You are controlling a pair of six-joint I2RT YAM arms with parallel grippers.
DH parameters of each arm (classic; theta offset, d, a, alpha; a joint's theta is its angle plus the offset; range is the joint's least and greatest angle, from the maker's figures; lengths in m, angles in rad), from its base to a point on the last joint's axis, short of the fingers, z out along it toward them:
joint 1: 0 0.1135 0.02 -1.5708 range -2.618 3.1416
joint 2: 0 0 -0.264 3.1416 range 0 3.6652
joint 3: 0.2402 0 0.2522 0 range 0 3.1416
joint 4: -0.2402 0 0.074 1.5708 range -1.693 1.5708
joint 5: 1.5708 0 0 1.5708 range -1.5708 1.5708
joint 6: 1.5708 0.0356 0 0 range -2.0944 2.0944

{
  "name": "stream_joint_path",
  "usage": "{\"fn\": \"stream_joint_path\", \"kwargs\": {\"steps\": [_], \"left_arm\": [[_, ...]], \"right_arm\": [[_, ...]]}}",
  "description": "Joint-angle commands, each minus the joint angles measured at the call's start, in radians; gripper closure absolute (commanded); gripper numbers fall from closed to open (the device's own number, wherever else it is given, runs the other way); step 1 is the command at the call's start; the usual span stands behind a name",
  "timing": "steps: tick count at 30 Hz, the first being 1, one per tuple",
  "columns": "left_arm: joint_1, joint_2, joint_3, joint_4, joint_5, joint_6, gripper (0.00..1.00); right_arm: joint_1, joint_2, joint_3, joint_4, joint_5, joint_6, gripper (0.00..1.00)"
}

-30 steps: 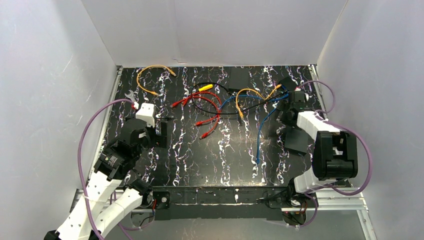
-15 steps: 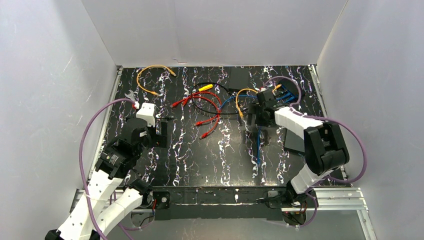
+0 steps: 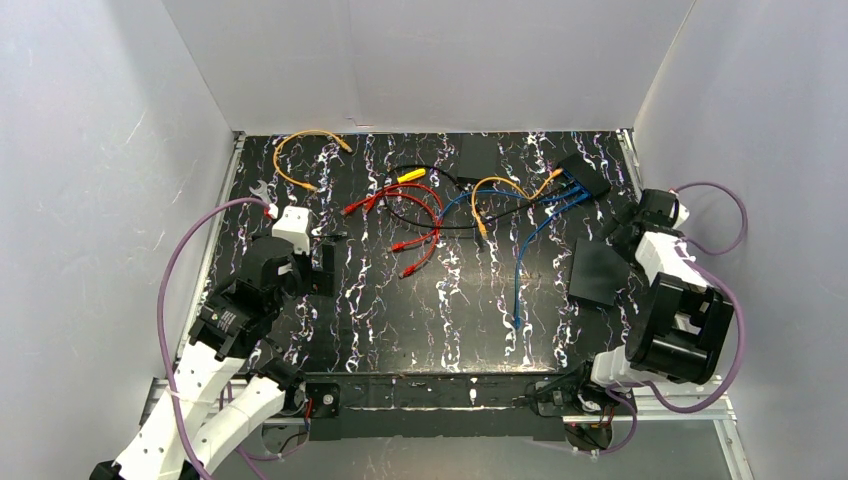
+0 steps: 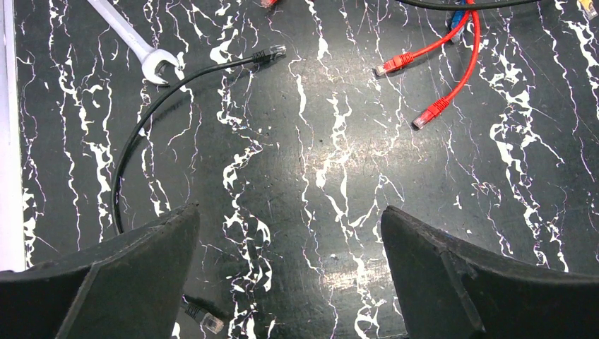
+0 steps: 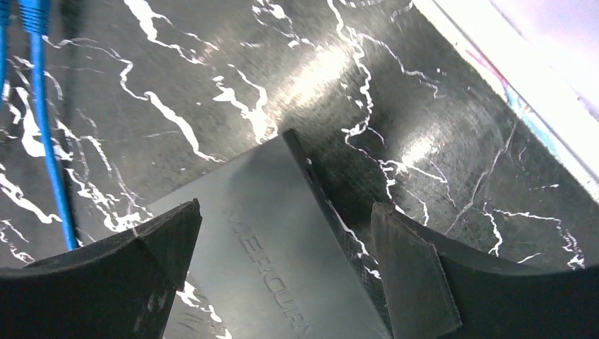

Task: Insert the plug into the switch port
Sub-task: Move the switch port to the center of the board.

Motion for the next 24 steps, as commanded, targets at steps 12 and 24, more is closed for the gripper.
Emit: {"fn": "stream_joint_path", "kwargs": {"steps": [12,24], "left_arm": [[0.014,-0.003,-0.009,0.006,0.013,0.011,0.02],[0.031,0.020,-0.009,0.008,0.027,0.008,0.02]], "right_arm": [[0.016,0.150,-0.126,0.157,-0.474,-0.004,0.05],[0.399,0.247,-0.025,0.138,-0.500,-0.034,0.06]]}}
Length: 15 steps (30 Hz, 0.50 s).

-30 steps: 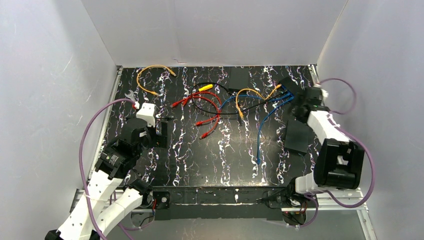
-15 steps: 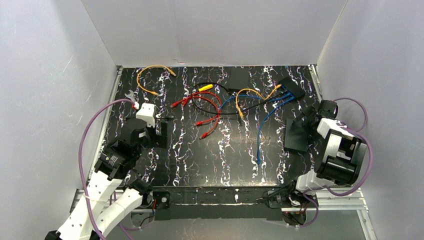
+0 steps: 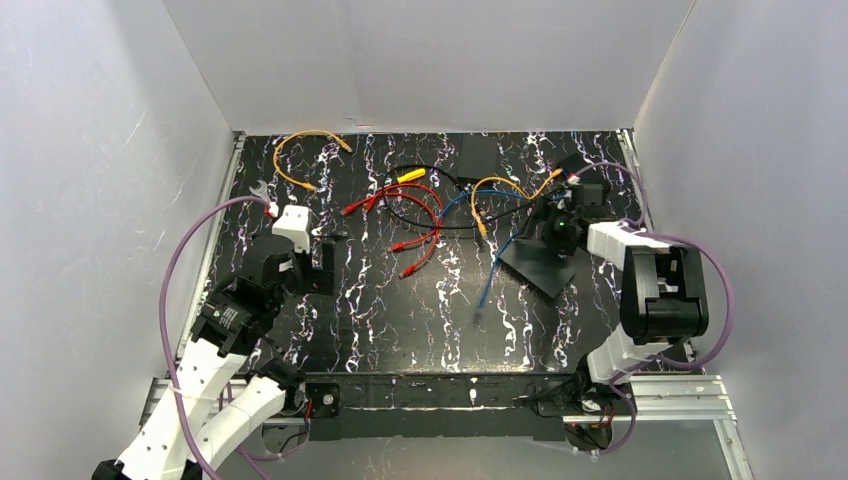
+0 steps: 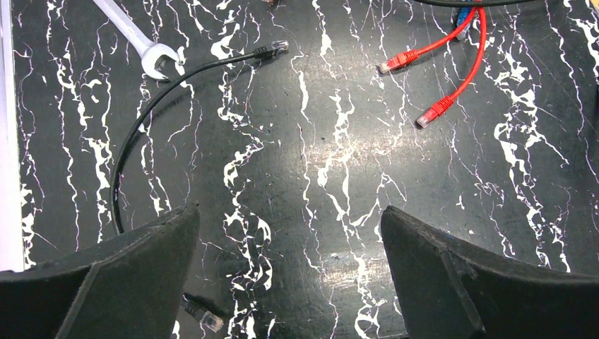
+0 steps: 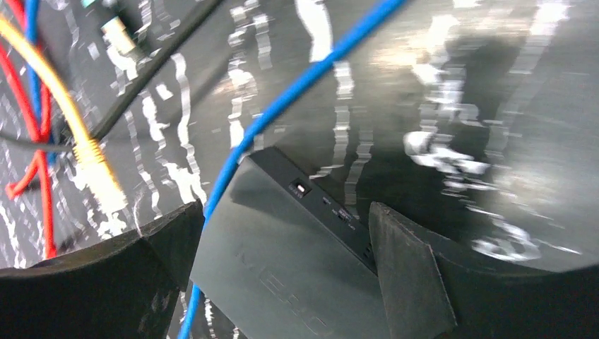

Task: Insert the plug into the switch port
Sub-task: Move the switch port to the center of the board.

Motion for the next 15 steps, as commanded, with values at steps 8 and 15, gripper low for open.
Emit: {"fn": "stream_joint_path", "kwargs": {"steps": [8,15], "left_arm": [[0.020,0.037,-0.010,0.011,0.024,0.005,0.02],[0.026,0.067,-0.008,0.011,0.040,0.004,0.02]], "right_arm": [[0.268,0.043,0.070,-0.102,-0.034,0.041,0.06],[0.263,-0.131,0.079,-0.292,0.393,0.036,0.01]]}}
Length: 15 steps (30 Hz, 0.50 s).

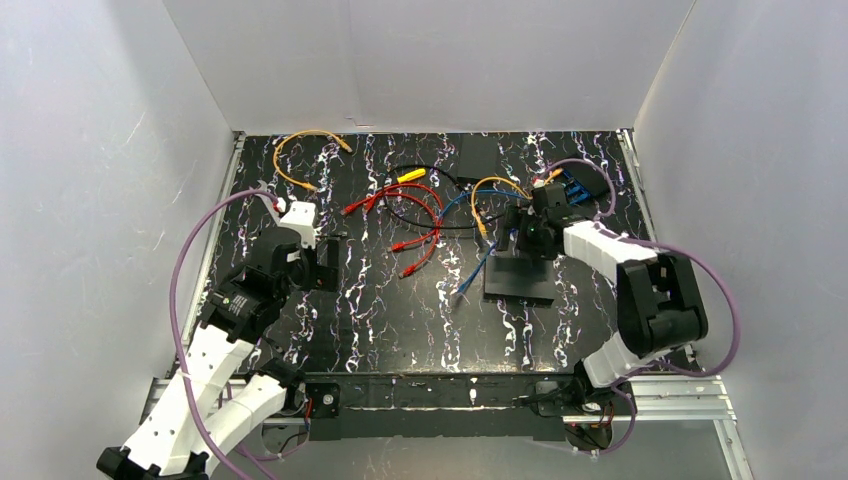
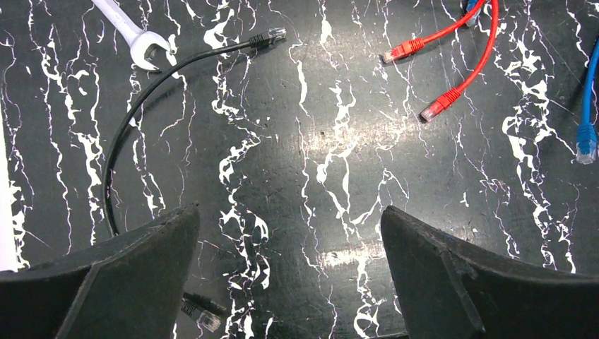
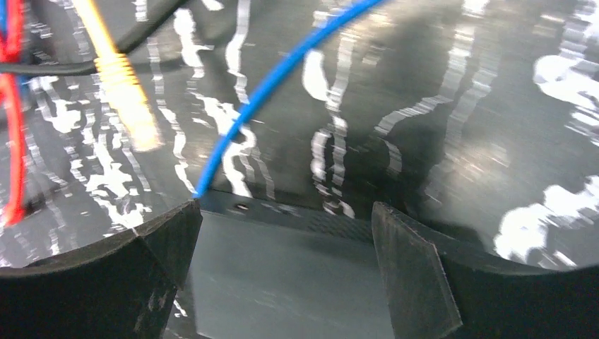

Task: Insert the plug into the switch port
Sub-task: Move the switch port to the center of the board.

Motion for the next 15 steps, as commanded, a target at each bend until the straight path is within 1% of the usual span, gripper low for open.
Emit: {"fn": "stream_joint_path", "kwargs": {"steps": [1,4,6,10,15], "left_arm": [[0.010,0.010,-0.007,0.000,0.023,0.003,0.02],[0.013,0.012,-0.009,0.000,0.024,0.001,0.02],[0.014,0.014,-0.007,0.000,0.029,0.001,0.02],[0.015,0.013,-0.007,0.000,0.035,0.001,0.02],[0.015,0.005,-0.008,0.000,0.038,-0.001,0.02]], "right_arm": [[-0.013,-0.139,0.019,-0.196,0.323,0.024,0.01],[-0.014,-0.201,-0.013,-0.280,0.431,0.066,0.01],[-0.014,-0.236,-0.046,-0.310,0.464,0.088,0.01],[-0.014,-0.295,-0.121,-0.331,0.393,0.119,0.01],[-0.013,-0.358,-0.224,-0.310,0.308,0.158,0.01]]}}
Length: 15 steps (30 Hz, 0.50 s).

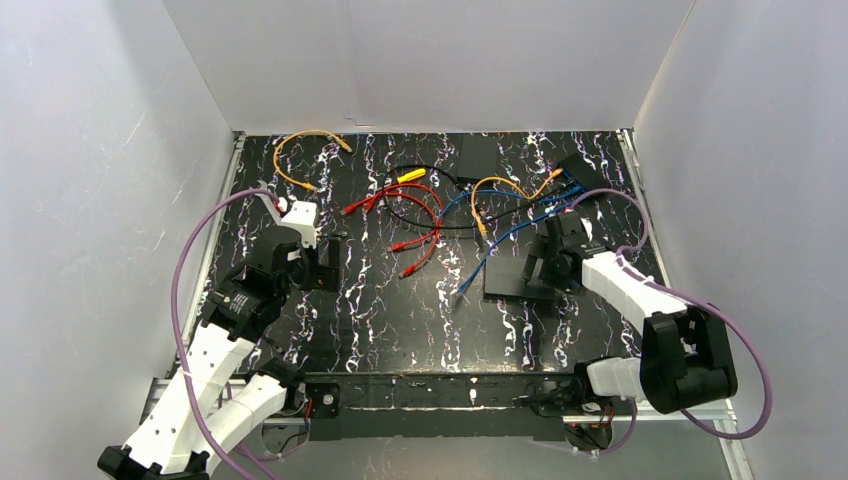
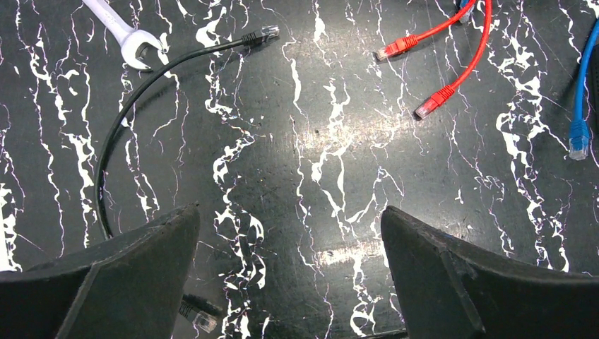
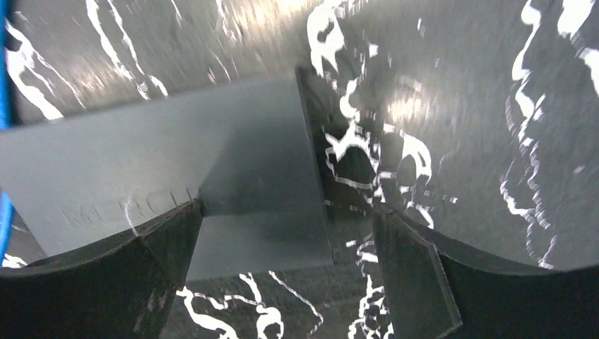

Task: Insert the plug into the switch port
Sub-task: Move the switch port to the center of the board.

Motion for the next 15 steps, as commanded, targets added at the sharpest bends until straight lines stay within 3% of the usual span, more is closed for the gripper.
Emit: {"fn": "stream_joint_path", "kwargs": {"steps": [1,6,15], "left_arm": [[0.007,-0.011,-0.009,-0.003,0.014,-0.001,0.02],[0.009,-0.013,-0.007,-0.004,0.018,-0.002,0.02],[0.010,-0.008,-0.012,-0.004,0.014,-0.005,0.02]], "right_arm": [[-0.001,-0.065,-0.074,-0.007,-0.092,0.060,0.01],[0.047,-0.134,-0.175,0.194,-0.324,0.151,0.01],[0.217,-0.039,-0.160,0.433,-0.366,0.228,0.01]]}}
